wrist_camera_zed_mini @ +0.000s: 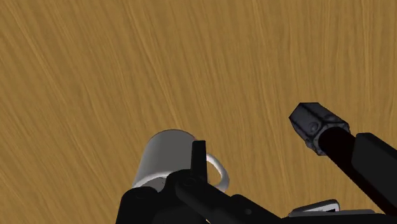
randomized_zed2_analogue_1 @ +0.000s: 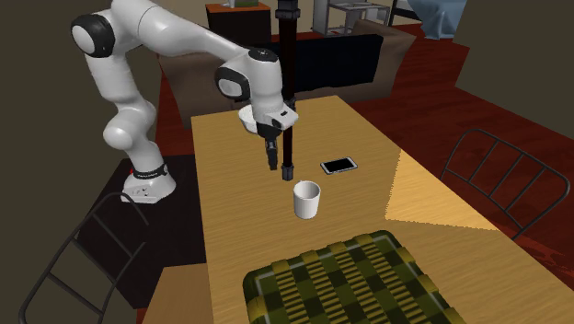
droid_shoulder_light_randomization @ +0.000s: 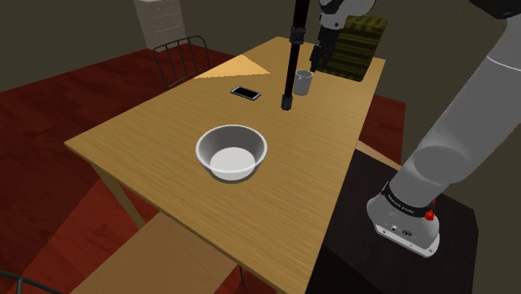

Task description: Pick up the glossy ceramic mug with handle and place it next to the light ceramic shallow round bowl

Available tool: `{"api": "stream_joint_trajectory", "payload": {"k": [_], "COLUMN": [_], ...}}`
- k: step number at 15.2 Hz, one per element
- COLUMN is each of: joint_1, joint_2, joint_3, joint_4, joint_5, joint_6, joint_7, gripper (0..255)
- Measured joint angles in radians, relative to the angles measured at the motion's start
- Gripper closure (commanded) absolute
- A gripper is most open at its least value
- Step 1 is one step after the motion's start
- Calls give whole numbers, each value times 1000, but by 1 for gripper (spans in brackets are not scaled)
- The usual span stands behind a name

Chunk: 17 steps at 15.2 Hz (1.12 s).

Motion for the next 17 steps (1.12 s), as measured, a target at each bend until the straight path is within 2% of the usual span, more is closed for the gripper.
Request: {"api": "stream_joint_trajectory", "payload": {"k": [6, 12, 17], "joint_1": [-54, -150, -157], "joint_2": [235, 477, 521], "joint_3": [-20, -15, -7], "joint_4": [217, 503, 511], "joint_5": [99, 187, 203], "joint_6": [1, -58, -24], "joint_7": [-89, -157, -164], "gripper": [0, 0, 0]}}
